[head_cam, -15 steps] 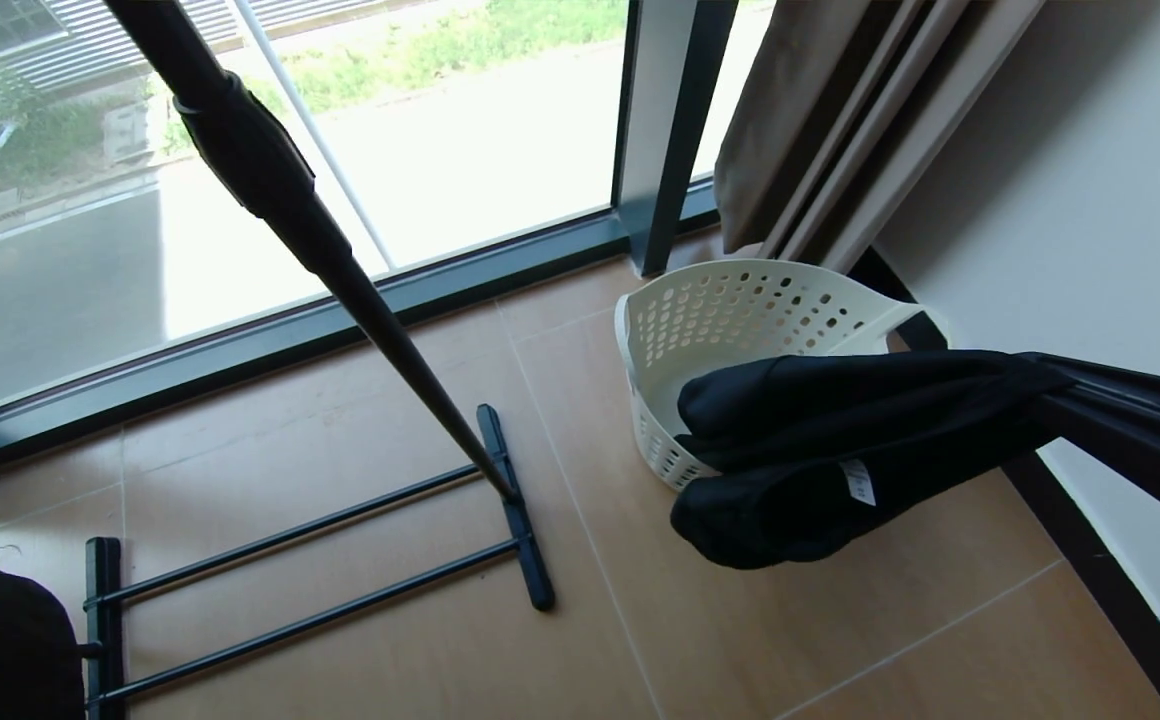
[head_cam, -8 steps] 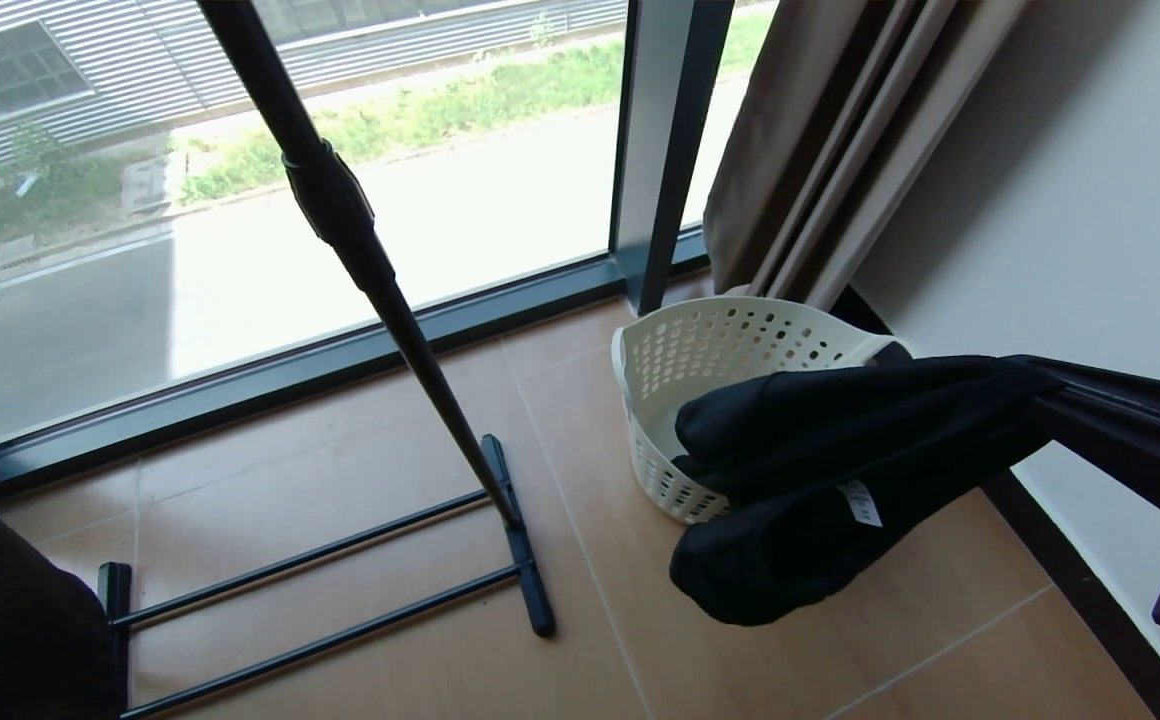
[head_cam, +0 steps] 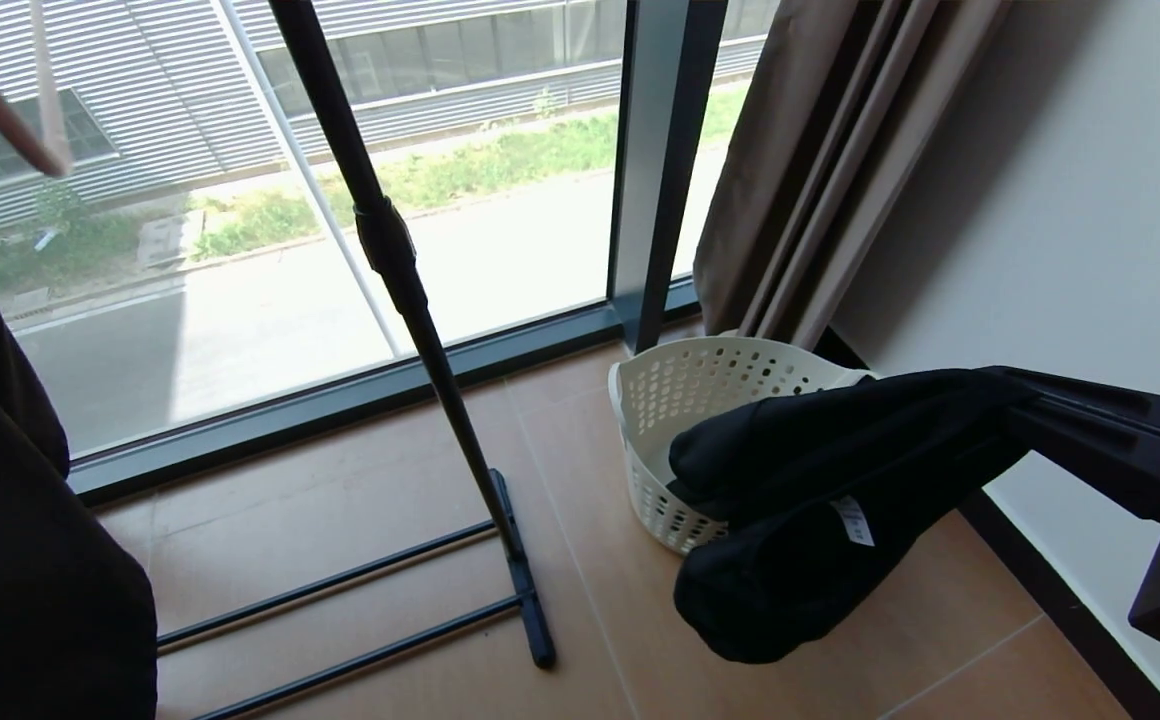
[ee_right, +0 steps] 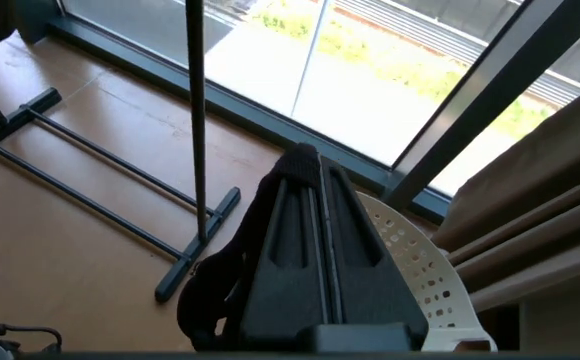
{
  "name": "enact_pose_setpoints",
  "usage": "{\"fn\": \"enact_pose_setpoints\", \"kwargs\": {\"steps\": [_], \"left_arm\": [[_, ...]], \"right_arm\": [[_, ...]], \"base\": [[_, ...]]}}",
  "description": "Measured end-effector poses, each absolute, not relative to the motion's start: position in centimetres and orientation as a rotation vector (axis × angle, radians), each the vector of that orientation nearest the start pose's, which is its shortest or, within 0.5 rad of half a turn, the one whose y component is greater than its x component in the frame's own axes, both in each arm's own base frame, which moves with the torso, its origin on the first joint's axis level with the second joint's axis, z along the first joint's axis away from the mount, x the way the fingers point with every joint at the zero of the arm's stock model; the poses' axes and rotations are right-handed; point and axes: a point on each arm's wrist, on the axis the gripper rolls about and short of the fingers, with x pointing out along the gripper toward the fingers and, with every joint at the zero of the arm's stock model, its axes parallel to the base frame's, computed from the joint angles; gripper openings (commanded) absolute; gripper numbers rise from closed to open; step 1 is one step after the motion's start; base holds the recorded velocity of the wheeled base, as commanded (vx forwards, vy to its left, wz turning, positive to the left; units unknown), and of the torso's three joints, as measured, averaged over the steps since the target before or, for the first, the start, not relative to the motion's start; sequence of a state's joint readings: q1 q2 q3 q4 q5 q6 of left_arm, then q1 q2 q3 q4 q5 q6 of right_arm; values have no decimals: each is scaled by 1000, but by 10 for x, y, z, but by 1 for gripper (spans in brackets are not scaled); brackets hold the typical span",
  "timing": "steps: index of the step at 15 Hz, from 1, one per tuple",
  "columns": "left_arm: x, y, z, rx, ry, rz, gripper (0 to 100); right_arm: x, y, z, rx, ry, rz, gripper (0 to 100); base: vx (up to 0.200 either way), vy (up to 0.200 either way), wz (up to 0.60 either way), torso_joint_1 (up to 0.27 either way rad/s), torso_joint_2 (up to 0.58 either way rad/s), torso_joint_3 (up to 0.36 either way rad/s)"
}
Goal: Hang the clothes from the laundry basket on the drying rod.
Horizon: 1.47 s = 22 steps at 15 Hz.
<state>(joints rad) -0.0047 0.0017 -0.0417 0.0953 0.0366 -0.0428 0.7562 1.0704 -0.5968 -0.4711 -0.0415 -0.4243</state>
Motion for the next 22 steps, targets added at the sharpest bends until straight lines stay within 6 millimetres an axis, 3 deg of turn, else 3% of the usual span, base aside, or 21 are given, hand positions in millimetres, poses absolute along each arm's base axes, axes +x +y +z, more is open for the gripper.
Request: {"fn": "enact_pose_setpoints", "kwargs": {"steps": [11, 22], "left_arm": [[-26, 1, 77, -42, 55, 33, 100], [-26, 1, 77, -42, 55, 33, 100]], "right_arm": [[118, 101, 246, -412, -116, 697, 0], [119, 101, 246, -413, -114, 697, 0]], "base": [[0, 0, 0, 91, -405, -119], [0, 0, 0, 193, -539, -148]]}}
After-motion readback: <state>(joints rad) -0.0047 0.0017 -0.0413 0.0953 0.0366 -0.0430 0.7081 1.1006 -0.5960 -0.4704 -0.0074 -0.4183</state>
